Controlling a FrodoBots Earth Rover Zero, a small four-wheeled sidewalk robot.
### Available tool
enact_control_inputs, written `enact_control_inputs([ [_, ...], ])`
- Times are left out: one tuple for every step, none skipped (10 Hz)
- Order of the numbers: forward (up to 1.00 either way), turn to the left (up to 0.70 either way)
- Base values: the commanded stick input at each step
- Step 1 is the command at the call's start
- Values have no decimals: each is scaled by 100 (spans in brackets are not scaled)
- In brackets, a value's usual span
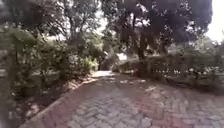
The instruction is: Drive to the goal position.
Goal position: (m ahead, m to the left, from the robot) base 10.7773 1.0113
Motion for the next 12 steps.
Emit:
enact_control_inputs([
  [70,29],
  [70,0],
  [70,0],
  [70,0],
  [70,0],
  [70,0],
  [70,0],
  [70,0],
  [70,0],
  [70,0],
  [70,0],
  [70,0],
])
